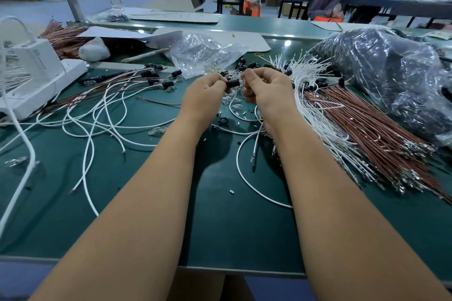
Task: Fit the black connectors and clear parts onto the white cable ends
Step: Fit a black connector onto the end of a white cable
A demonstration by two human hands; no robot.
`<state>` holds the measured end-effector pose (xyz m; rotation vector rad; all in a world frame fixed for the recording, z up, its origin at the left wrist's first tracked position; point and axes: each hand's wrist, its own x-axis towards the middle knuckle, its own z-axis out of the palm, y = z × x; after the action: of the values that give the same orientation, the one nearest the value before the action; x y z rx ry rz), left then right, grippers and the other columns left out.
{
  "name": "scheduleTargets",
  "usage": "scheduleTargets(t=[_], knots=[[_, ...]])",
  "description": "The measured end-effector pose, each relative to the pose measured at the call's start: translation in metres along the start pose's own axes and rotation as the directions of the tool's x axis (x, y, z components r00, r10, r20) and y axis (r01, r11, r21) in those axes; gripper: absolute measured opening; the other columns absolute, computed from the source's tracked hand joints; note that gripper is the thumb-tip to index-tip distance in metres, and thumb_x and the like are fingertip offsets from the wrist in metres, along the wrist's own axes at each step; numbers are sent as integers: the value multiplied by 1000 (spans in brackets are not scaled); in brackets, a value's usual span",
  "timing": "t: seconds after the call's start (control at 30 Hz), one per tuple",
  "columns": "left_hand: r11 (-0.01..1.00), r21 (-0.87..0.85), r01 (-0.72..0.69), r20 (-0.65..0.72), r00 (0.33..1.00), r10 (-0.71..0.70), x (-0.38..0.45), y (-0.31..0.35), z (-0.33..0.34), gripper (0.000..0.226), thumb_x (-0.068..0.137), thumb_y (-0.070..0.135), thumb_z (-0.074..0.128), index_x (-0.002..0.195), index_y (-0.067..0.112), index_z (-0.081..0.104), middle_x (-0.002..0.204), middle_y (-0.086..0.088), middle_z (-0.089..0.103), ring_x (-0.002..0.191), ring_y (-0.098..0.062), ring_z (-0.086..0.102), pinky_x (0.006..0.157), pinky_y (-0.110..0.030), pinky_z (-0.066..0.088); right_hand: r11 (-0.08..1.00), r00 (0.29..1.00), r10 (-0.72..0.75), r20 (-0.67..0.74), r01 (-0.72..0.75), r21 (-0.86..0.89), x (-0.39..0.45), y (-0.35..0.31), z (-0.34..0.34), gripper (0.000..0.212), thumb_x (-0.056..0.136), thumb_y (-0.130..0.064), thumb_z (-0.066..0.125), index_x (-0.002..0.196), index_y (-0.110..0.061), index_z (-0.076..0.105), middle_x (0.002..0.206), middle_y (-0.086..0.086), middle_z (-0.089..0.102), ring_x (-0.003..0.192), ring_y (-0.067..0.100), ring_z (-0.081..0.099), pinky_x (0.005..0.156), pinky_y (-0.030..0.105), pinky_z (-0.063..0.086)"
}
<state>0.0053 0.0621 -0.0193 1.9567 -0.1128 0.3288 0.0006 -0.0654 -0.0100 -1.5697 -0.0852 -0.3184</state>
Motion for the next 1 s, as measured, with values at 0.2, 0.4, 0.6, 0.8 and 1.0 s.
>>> scheduleTargets(t=[0.2,0.4,0.6,0.8,1.0], knots=[[1000,-22,-18,24,1000,19,-2,1,-1,26,90,15,48,67,21,60,62,1,45,55,-8,37,55,-26,32,996,999,-34,10,35,-84,-2,1,-1,14,94,-15,62,81,-14,65,59,-1,55,51,6,51,53,20,47],[997,-59,-56,38,998,59,-3,1,-2,16,91,15,52,79,11,62,61,0,45,57,-12,37,55,-24,32,998,999,-18,-50,15,-62,-1,2,-3,13,92,-15,65,79,-14,63,64,2,63,55,9,59,56,21,51],[990,-36,-139,31,990,140,-3,-3,-1,17,95,17,55,82,9,62,53,6,40,41,-1,31,43,-11,27,999,994,17,-106,-13,35,-1,2,-3,14,90,-13,67,78,-10,60,66,4,63,53,9,59,53,19,49],[979,35,-203,-15,979,203,1,-8,0,13,92,17,62,81,12,65,54,9,46,44,0,37,50,-15,31,999,997,47,-60,-47,-3,-1,4,-6,19,91,-13,66,74,-10,58,57,0,58,42,4,50,46,18,44],[983,-13,-181,-11,983,181,1,-7,-2,17,91,11,61,74,10,64,40,14,39,39,0,33,43,-11,26,999,999,48,8,-48,19,-2,9,-8,20,91,-12,66,73,-9,58,61,4,59,48,11,53,49,21,45]])
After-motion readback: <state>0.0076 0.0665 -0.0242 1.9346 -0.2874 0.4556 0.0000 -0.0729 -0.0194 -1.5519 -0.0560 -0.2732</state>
